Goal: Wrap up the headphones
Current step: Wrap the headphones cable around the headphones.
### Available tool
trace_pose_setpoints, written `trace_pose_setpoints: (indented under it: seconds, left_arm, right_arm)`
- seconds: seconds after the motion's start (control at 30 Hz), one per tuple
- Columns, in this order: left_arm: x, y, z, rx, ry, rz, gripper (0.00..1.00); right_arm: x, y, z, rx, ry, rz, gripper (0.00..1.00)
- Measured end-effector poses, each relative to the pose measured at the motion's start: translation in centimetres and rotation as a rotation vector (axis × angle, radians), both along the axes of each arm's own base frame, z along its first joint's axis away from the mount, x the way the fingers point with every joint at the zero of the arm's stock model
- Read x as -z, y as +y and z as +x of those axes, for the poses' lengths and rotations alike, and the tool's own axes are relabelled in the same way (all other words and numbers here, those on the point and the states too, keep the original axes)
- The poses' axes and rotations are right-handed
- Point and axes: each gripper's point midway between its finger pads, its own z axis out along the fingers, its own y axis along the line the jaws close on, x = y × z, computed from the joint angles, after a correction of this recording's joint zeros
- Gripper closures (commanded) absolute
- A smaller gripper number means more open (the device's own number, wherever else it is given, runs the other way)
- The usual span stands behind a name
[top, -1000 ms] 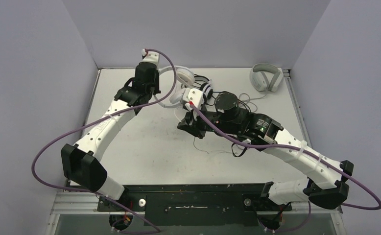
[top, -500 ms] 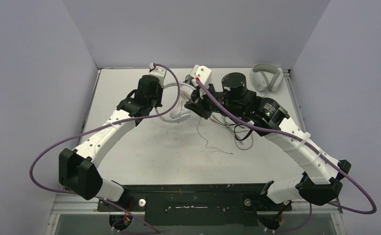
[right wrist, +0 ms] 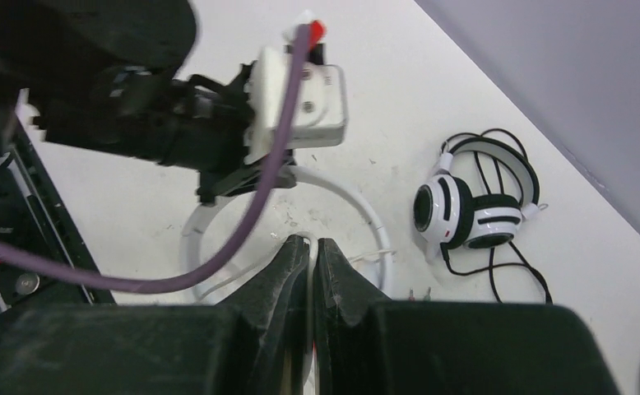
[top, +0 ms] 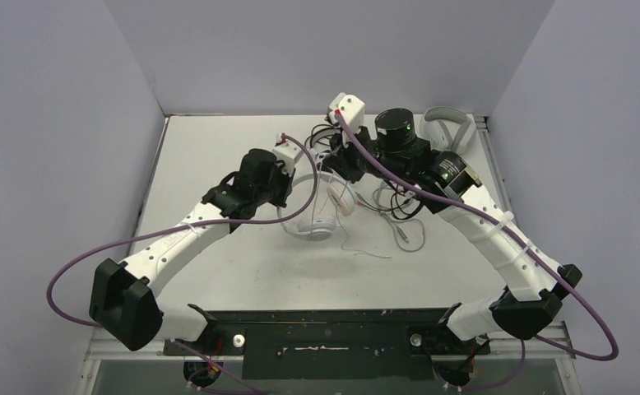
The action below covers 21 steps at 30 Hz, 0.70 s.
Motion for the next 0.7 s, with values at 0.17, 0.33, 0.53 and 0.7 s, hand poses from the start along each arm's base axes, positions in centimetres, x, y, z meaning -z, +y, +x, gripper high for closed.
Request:
trace_pose_setpoints:
  seconds: [0.17, 0.33, 0.53, 0.7]
  left_arm:
    - [-0.9, -1.0, -2.8, 0.122, -0.008, -0.026, 1.00]
    - [-3.1, -0.9, -4.4, 0.172, -0.042, -0.066, 1.00]
    - [-3.8, -0.1, -5.7, 0.197, -0.045, -0.050, 1.00]
    - [-2.4, 0.8, -6.5, 0.195, 0.002, 0.007, 1.00]
  right_arm:
    - [1.6, -2.1, 2.9, 0.098, 0.058, -0.008, 1.00]
    - [3.6, -4.4, 4.8, 0.189, 0.130, -0.041, 1.00]
    - [5.3, -5.4, 4.9, 0.218, 0.179, -0.080, 0.99]
    - [6.0, -6.3, 5.1, 0.245, 0.187, -0.114, 1.00]
